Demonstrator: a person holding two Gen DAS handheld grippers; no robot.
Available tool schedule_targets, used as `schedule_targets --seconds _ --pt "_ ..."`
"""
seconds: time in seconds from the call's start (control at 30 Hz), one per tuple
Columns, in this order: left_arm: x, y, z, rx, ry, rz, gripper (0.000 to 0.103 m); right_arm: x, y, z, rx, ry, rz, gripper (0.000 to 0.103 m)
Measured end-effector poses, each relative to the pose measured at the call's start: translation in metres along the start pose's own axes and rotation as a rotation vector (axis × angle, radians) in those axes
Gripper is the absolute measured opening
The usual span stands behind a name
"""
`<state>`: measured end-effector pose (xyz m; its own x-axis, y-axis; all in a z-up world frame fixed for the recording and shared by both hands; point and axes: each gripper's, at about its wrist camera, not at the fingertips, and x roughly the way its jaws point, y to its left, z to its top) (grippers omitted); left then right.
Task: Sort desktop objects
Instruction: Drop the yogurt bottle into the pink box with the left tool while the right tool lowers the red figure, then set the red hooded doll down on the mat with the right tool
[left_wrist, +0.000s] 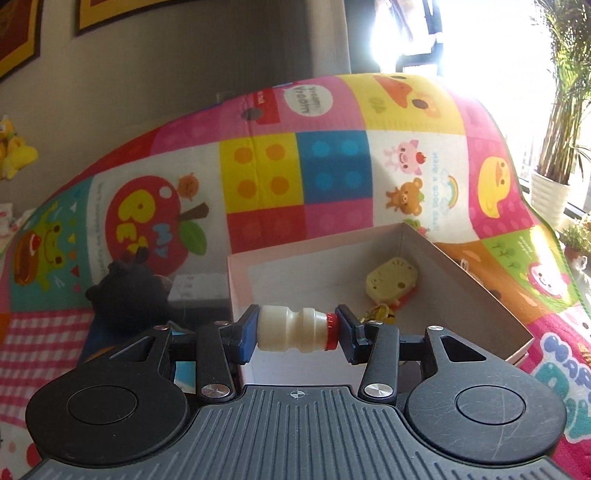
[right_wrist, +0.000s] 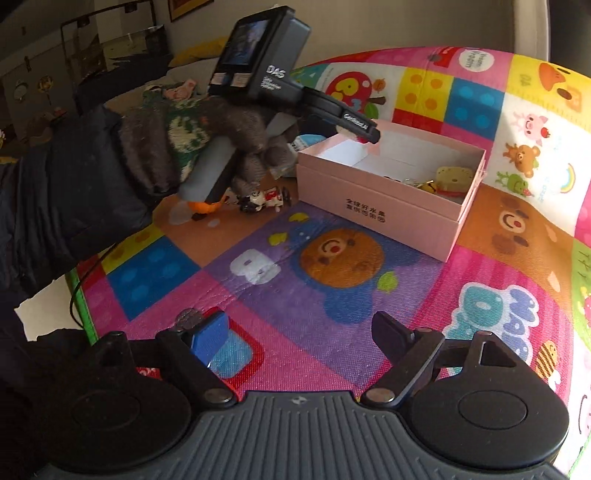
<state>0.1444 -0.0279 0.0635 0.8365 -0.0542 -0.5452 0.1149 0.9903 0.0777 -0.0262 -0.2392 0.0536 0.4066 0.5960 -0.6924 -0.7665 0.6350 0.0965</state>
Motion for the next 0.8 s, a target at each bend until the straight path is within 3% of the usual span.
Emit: schedule_targets --seconds 0.1,0.2,0.33,0.47,0.53,0.7,0.8 --pt "0.014 0.004 0.004 -0.016 0.027 -0.010 0.060 0.000 0.003 -0.006 -0.006 0.013 0.023 0.087" --pt "0.014 0.009 0.003 -0.043 0.026 -0.001 0.064 0.002 0.000 -0.010 0.029 0.019 0.031 0.087" --pt "-0.012 0.010 -0.002 -0.049 -0.020 -0.026 0.080 -0.001 -0.009 -0.013 0.058 0.004 0.006 0.087" --pt "-0.042 0.000 -0.009 -0.011 -0.048 -0.065 0.090 -0.016 -0.016 -0.009 0.065 -0.019 0.009 0.088" --pt "-0.056 -0.006 -0.012 -0.002 -0.050 -0.095 0.095 -0.026 -0.014 -0.011 0.039 -0.016 0.062 0.097" --pt "-0.084 -0.022 -0.021 0.032 -0.068 -0.169 0.096 -0.034 0.001 -0.030 -0.073 0.091 0.237 0.099" --pt "-0.092 -0.027 -0.022 0.034 -0.069 -0.186 0.097 -0.025 0.005 -0.042 -0.119 0.168 0.204 0.099"
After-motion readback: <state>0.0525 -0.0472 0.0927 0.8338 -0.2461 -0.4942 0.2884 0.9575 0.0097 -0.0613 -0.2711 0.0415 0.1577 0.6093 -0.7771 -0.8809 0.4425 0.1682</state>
